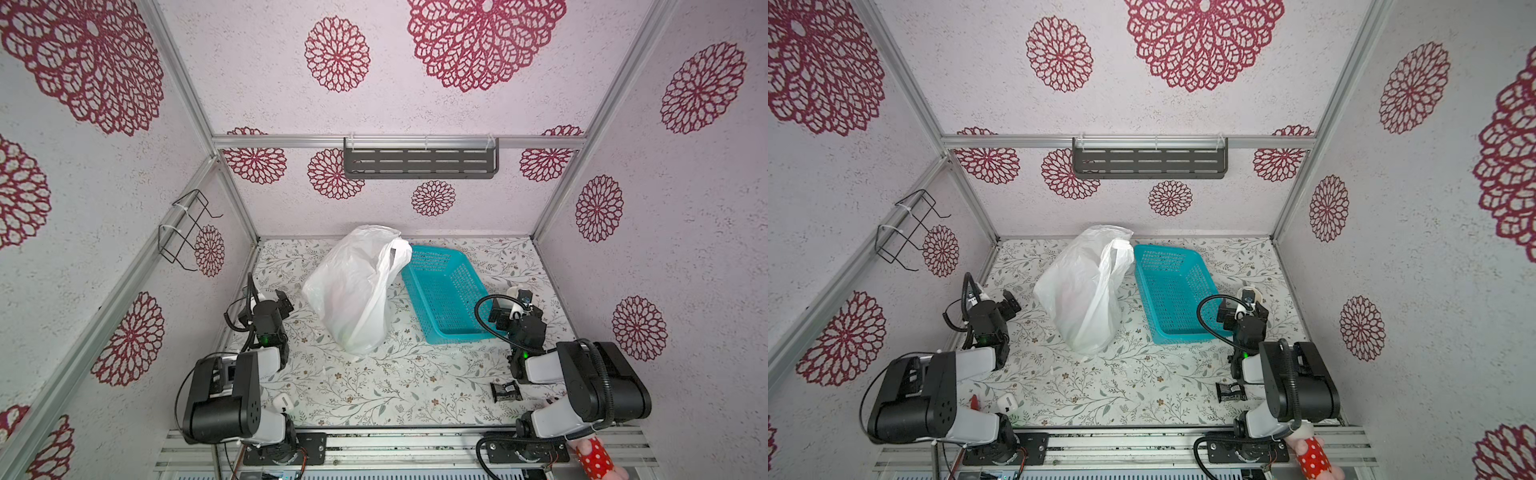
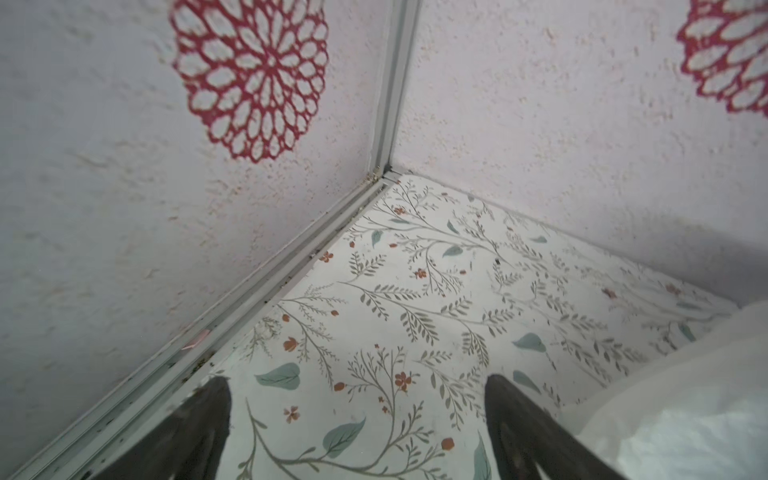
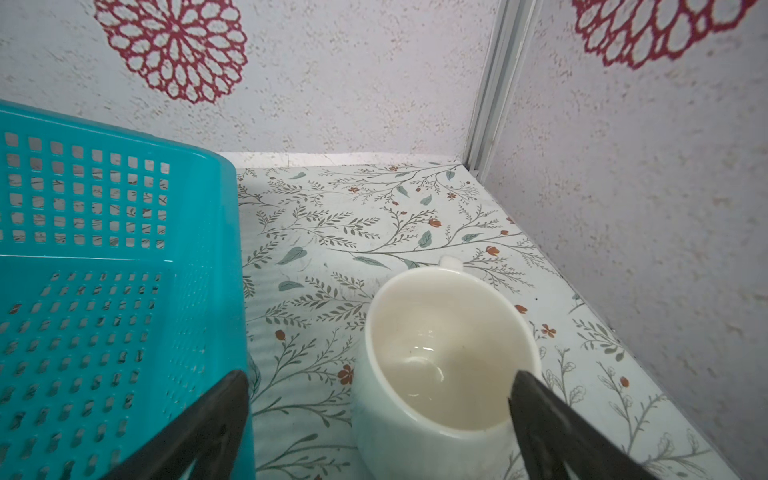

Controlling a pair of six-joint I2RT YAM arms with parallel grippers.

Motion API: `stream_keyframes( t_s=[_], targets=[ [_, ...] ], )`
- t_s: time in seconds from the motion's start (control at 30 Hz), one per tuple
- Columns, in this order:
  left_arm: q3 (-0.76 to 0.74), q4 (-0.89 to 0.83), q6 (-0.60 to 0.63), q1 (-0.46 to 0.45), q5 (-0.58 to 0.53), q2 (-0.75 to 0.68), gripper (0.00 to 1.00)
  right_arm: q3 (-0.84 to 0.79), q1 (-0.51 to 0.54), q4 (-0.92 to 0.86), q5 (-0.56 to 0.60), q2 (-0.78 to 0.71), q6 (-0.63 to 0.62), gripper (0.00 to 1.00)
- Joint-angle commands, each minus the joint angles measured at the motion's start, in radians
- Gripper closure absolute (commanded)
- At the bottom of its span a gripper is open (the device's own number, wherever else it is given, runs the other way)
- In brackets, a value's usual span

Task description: Place the fruits into the plastic bag

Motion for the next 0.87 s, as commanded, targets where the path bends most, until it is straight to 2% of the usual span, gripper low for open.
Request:
stream_keyframes(
  t_s=[0.0,0.07,0.13,0.73,0.83],
  targets=[
    [0.010,0.063,0.112,-0.052,0.029,0.016,0.01,0.013,0.001,-0.011,0.011,0.005,0.012,0.01],
    [0.019,0.064,0.106,-0.043,0.017,0.026,0.01,0.012,0.001,-0.011,0.011,0.005,0.012,0.01],
    [0.021,0.064,0.088,-0.019,0.052,0.031,0.02,0.014,0.001,-0.012,0.011,0.006,0.012,0.01],
    [0.022,0.057,0.086,-0.019,0.048,0.030,0.00,0.022,-0.004,-0.026,-0.001,0.008,0.014,0.01],
    [0.016,0.069,0.088,-0.021,0.046,0.028,0.05,0.015,-0.002,-0.016,0.003,0.004,0.013,0.01]
  ],
)
